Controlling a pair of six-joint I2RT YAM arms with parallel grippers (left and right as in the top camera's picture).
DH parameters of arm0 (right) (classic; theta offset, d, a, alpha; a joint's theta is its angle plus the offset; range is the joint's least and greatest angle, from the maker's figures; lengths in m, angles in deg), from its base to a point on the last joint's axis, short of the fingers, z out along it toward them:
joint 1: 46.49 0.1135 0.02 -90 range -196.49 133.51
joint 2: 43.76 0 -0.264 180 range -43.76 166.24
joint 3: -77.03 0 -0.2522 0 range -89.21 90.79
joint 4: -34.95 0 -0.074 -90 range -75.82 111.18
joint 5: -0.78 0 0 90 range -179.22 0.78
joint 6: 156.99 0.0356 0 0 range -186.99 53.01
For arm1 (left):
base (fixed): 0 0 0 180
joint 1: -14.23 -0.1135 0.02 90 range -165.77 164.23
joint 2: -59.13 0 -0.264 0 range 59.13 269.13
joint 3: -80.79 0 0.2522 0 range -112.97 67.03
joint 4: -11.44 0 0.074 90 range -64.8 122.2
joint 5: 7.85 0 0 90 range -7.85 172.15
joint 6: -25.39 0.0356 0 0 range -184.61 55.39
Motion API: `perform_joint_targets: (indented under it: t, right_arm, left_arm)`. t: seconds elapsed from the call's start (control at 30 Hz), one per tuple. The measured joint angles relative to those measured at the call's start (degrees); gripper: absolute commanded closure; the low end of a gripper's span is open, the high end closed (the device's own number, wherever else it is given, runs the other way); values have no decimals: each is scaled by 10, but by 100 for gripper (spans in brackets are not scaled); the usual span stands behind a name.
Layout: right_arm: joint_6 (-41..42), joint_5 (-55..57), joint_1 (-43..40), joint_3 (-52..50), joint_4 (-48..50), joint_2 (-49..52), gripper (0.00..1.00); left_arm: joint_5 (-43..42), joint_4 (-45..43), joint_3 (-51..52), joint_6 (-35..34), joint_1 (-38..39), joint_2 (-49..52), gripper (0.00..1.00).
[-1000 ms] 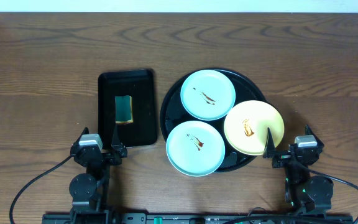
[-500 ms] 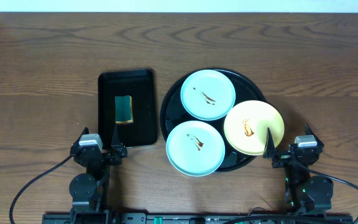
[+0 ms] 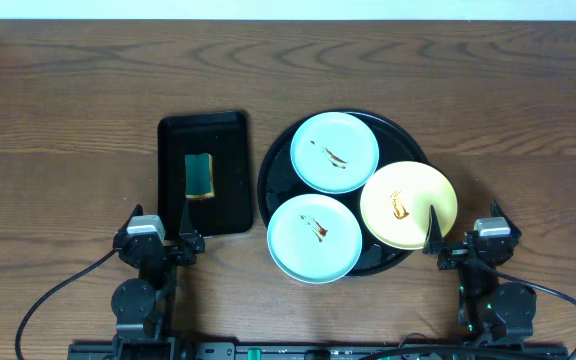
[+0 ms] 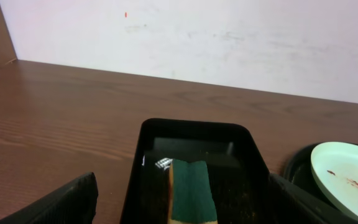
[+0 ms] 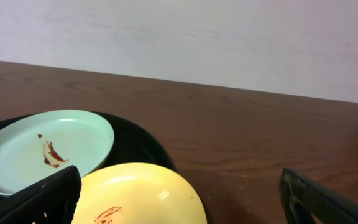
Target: Clean dirty plates on tray and stack at the side
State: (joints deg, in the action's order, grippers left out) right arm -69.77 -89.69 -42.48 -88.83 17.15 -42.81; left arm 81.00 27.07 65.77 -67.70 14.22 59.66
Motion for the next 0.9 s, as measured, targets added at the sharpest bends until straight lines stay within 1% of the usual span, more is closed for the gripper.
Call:
perform_joint_targets:
  t: [0.47,0.73,0.9]
  right_arm:
    - [0,4,0,0,4,0,1]
    - [17,5,0,0,0,1,1]
    - [41,5,0,9,-26,14,1]
  left_arm:
    - [0,0,0,0,0,10,15]
    - [-2,17,-9,0,0,88,15]
    - [-2,70,-50,-10,0,166,15]
